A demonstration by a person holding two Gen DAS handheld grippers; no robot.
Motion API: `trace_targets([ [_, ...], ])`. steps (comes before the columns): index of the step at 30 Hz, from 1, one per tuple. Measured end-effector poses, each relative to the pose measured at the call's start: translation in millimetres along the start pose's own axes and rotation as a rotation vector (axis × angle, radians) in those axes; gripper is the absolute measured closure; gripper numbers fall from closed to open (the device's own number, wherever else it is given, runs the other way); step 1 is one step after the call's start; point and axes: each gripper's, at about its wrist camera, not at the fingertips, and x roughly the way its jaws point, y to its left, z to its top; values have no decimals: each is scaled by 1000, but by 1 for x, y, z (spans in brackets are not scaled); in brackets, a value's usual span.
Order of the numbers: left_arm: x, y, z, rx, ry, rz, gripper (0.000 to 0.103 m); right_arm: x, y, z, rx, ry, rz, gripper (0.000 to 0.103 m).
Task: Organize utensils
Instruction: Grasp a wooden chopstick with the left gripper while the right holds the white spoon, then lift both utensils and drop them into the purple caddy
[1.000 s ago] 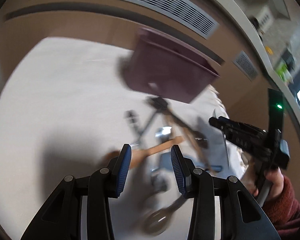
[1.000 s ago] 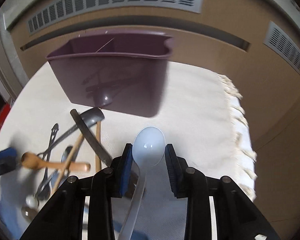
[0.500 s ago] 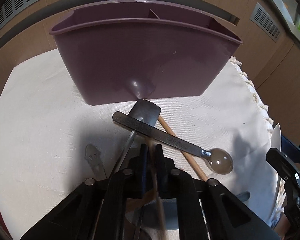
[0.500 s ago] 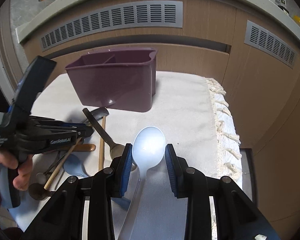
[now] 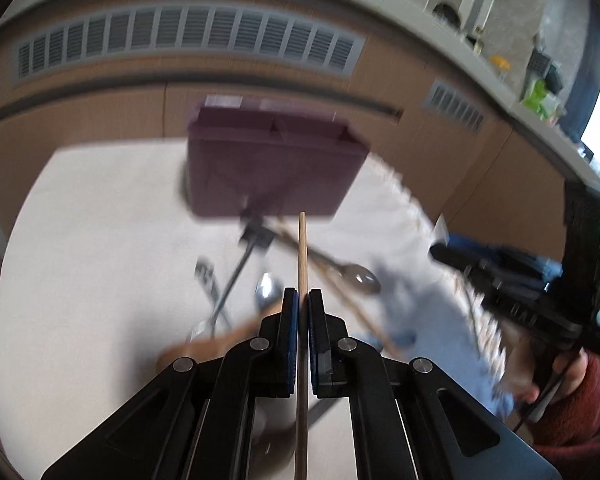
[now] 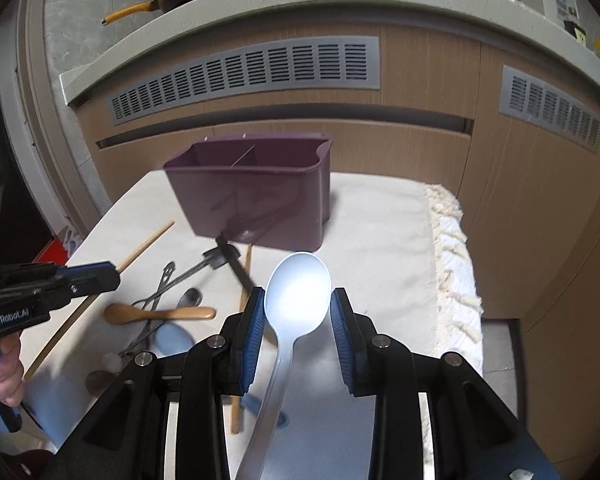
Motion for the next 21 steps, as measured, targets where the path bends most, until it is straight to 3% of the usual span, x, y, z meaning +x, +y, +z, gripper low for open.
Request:
trace_targets([
  [3, 18, 1, -25, -15, 132, 1, 98, 2, 5, -9, -24, 35, -8, 73],
  [5, 33, 0, -32, 1, 190, 40, 98, 4, 8, -15, -37, 53, -10, 73],
  [10, 51, 0, -28, 8, 260, 79, 97, 6, 13, -25, -51, 78, 8, 73],
  [15, 67, 1, -14, -9, 320, 52, 95, 6, 17, -28, -73, 81, 13, 73],
  [18, 55, -2, -7, -4, 258, 15, 98, 3, 16, -26, -72, 66, 12, 73],
  [21, 12, -14, 14, 36, 69, -47, 98, -8, 8, -15, -37, 8, 24, 73],
])
